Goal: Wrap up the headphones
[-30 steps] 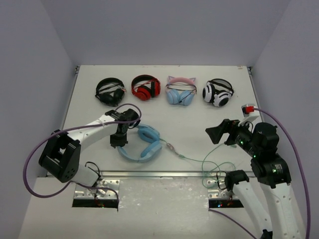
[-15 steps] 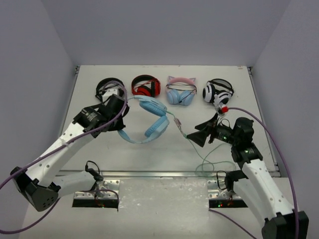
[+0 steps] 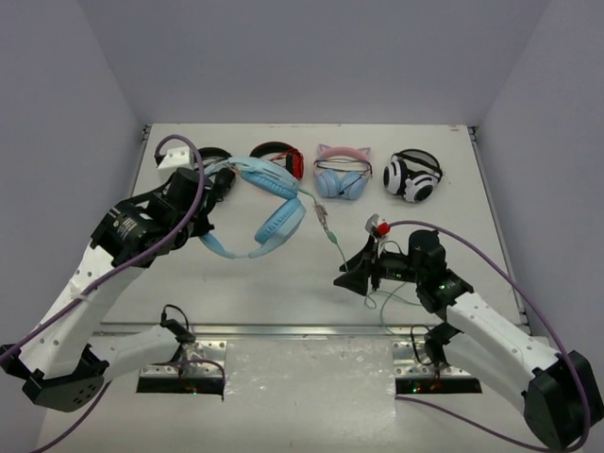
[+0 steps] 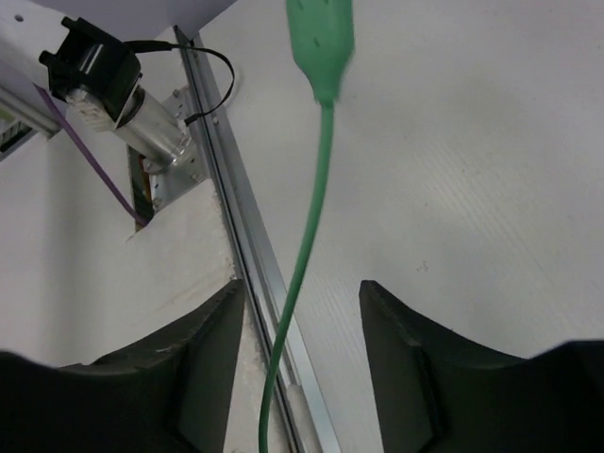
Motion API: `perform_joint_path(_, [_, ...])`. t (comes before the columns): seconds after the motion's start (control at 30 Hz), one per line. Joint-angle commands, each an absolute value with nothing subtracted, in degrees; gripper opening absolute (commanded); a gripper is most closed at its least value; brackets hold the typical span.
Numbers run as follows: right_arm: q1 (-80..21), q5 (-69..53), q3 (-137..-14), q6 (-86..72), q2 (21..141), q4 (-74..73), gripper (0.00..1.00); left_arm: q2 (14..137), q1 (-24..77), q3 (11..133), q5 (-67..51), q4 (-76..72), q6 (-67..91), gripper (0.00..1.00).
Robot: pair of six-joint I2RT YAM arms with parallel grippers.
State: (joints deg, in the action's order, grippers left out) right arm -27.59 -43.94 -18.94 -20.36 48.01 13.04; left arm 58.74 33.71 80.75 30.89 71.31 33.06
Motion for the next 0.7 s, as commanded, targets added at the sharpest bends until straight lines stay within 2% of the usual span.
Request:
perform_joint_path(0.0, [-27.95, -40.35, -14.43, -20.92, 45.71, 16.0, 0.51, 57.04, 33.84, 85.78, 36.2, 69.08, 35.68, 0.0])
perform_joint_path(0.07, [-27.95, -39.38, -13.19, -21.18, 43.26, 15.04, 0.36, 57.22, 33.84, 87.0, 38.74, 69.43, 35.77, 0.0])
perform_joint_path(0.1, [-27.95, -37.55, -12.75, -21.01, 42.29, 14.25, 0.21, 57.56, 33.92, 87.19, 39.54, 69.26, 35.6, 0.0])
perform_joint_path(0.2, [-27.95, -33.59, -15.45, -19.34, 38.42, 7.67, 0.06, 58.27, 33.84, 86.49, 41.13, 66.81, 33.23, 0.0])
perform_joint_path(0.3, [-27.95, -25.96, -21.41, -16.44, 35.78, 0.19, 0.01, 57.57, 33.92, 81.75, 39.82, 58.83, 26.57, 0.0])
perform_joint_path(0.43, [-27.95, -15.23, -29.87, -11.79, 36.56, -10.61, 0.01, 54.84, 33.93, 69.9, 37.54, 43.98, 18.74, 0.0])
perform_joint_path(0.53, [-28.04, -6.28, -37.67, -9.85, 38.67, -15.36, 0.01, 59.21, 33.92, 67.51, 34.82, 40.53, 14.7, 0.0])
perform_joint_path(0.67, [-27.95, -4.92, -46.11, -5.63, 41.48, -20.47, 0.01, 66.42, 34.63, 68.81, 40.07, 42.53, 13.71, 0.0])
